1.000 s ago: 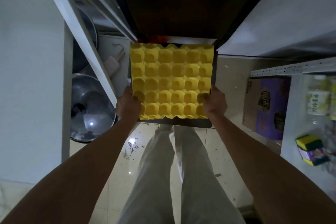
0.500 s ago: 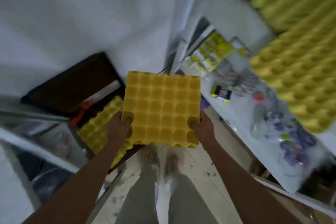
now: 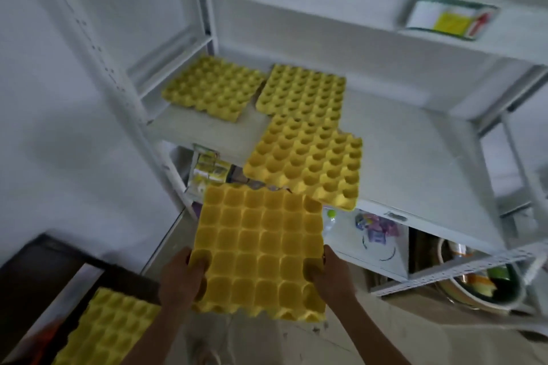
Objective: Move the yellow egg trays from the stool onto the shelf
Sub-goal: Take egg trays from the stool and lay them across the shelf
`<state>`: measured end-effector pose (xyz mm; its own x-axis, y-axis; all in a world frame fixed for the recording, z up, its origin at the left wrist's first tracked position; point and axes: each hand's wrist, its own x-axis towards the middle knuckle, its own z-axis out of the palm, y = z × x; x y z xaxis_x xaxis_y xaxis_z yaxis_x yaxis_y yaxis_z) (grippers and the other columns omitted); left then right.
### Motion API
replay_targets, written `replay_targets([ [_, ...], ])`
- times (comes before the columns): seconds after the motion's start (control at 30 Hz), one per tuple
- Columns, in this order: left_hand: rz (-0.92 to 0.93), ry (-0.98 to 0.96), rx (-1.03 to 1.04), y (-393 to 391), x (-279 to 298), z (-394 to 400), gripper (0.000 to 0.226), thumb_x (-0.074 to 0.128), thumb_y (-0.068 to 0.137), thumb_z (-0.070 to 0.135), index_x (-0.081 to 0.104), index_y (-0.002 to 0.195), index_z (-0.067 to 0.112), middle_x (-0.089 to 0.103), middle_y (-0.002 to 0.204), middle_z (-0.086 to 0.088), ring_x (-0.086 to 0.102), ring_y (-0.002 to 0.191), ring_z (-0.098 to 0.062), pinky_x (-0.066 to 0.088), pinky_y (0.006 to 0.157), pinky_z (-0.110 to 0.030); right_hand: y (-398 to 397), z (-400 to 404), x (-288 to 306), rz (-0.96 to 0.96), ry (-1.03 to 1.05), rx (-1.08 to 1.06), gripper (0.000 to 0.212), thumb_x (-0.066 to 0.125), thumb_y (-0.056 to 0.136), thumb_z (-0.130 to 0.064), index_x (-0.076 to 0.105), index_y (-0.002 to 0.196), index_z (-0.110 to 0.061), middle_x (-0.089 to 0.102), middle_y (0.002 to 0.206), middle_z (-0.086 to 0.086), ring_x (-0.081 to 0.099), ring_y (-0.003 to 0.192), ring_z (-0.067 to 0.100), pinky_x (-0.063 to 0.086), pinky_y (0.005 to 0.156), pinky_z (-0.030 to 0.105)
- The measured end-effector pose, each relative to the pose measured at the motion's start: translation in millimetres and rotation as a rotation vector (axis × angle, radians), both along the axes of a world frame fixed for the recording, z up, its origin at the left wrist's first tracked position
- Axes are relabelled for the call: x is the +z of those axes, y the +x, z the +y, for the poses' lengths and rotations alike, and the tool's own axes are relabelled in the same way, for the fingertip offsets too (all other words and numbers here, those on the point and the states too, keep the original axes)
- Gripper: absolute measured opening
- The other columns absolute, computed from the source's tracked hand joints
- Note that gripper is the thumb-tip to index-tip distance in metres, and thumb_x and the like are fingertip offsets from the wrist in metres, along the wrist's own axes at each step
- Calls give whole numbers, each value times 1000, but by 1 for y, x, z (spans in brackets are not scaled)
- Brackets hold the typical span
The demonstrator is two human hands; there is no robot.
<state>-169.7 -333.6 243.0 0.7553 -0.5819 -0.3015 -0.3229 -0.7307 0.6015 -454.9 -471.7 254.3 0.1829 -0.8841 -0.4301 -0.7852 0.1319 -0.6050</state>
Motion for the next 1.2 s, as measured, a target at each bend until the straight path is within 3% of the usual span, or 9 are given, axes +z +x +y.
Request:
replay_targets([
  [0.1,-21,55,-7,-13,6,-1,30,66,94,26,54,67,19,57,63,0,52,58,-15,37,59,-32,-10,-7,7,17,68,99,30,67,80,-28,57,108,-22,69,100,1,67,94,25,58,82,43],
  [0.17,-33,70,-13,-13,13,-6,32,67,93,27,54,66,16,58,63,-4,54,59,-23,38,59,-32,-10,-13,13,10,87,126,35,66,80,-31,58,113,-20,69,106,3,67,100,27,57,83,40],
  [0.37,-13,107,13,-2,31,-3,30,65,94,23,55,68,11,58,65,-11,58,68,-34,40,62,-36,-3,-23,29,7,104,187,36,65,79,-32,58,112,-17,69,106,6,67,99,29,58,86,44],
  [0.47,26,142,68,11,38,26,25,65,95,21,62,77,3,63,71,-15,59,67,-32,43,63,-37,11,-12,30,-7,133,252,40,64,76,-32,61,115,-20,71,107,2,68,101,24,58,87,43],
  [0.57,47,201,92,36,47,56,22,61,97,25,66,84,8,66,77,-12,60,73,-31,46,71,-40,32,7,30,-37,196,312,51,62,75,-33,59,126,-27,70,117,-2,67,107,23,56,90,41],
  [0.7,24,197,68,61,58,48,20,59,96,24,66,89,7,66,81,-13,59,74,-30,44,71,-39,64,2,35,-72,192,282,47,66,78,-28,63,125,-25,70,118,-1,67,107,22,56,91,40],
  [0.87,40,201,-16,86,60,11,18,60,95,20,64,84,7,63,75,-10,55,67,-24,37,57,-30,81,-24,49,-12,217,287,28,65,79,-20,71,106,-13,74,108,6,69,98,23,59,87,40],
  [1.03,81,214,-61,93,52,10,17,61,93,22,63,79,13,65,73,-9,60,68,-25,39,57,-31,76,-15,56,-44,269,198,30,64,79,-16,69,109,-20,73,109,1,69,102,21,57,94,44],
  [1.2,116,196,-97,80,49,19,25,61,93,20,55,70,19,62,69,-9,60,68,-28,42,61,-34,63,-5,57,-57,282,154,32,63,79,-12,69,111,-14,74,109,6,70,102,24,57,94,48],
])
